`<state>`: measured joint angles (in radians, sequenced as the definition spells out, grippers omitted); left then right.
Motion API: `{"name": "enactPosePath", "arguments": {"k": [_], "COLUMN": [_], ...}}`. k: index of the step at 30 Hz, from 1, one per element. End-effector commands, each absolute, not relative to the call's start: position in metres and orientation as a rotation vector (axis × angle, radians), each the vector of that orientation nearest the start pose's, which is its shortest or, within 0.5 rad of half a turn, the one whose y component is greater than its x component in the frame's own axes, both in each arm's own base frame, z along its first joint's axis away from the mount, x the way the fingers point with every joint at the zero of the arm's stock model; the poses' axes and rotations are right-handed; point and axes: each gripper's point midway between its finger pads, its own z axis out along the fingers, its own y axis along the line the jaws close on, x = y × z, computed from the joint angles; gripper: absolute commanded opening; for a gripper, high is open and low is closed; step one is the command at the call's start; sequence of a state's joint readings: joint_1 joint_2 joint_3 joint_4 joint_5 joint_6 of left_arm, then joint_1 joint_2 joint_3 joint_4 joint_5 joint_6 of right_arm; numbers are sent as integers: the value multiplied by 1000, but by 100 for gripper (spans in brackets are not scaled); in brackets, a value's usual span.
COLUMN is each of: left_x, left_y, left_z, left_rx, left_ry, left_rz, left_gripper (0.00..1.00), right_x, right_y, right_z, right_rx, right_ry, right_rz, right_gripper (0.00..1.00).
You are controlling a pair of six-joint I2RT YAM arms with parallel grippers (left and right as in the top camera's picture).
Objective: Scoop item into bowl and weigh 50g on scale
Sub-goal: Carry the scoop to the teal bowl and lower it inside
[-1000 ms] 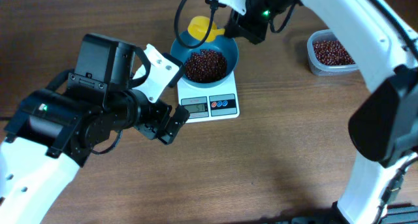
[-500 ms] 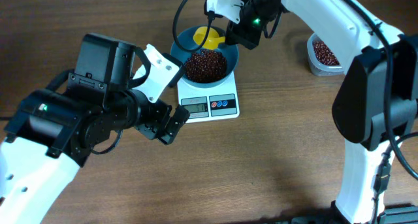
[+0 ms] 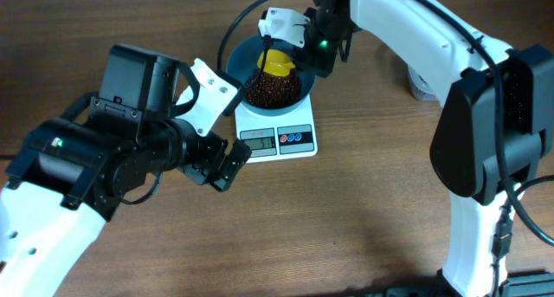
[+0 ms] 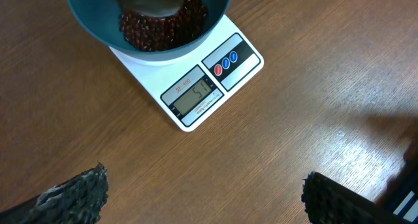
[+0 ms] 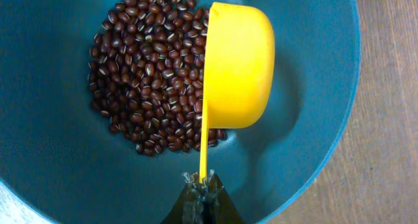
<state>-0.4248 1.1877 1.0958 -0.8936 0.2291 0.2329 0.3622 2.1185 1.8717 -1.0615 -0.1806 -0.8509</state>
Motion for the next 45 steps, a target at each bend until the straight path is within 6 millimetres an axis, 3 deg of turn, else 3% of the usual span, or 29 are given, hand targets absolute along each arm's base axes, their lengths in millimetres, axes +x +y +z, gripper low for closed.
{"name": "enactPosePath", "arguments": {"k": [1,7,11,14,23,30,45], "left_x": [263,263,263,263,263,263,263], "left_y": [-163,-163,-163,-163,-163,-163,-163], "left_z": [200,200,200,200,200,200,200], "left_rx": [927,927,927,927,927,927,927], "left_ry": [2369,2369,2369,2369,2369,2369,2369], "left_rz": [-374,-374,-373,-374,-373,-374,-374], "left_gripper": [99,99,99,99,99,99,99], "right_x": [417,395,395,392,437,439,383], "right_y": [203,217,218,223,179,182,214], "right_z": [91,97,104,107,111,113,130], "right_rx": [-1657,-1673,-1636,-1610,-1353,-1345,-1324], "right_ry": [2379,2393,2406,2394,2452,2434,2452], "right_rz": [183,320,339,448,374,406,905], "right_gripper": [4,4,4,4,4,4,4]}}
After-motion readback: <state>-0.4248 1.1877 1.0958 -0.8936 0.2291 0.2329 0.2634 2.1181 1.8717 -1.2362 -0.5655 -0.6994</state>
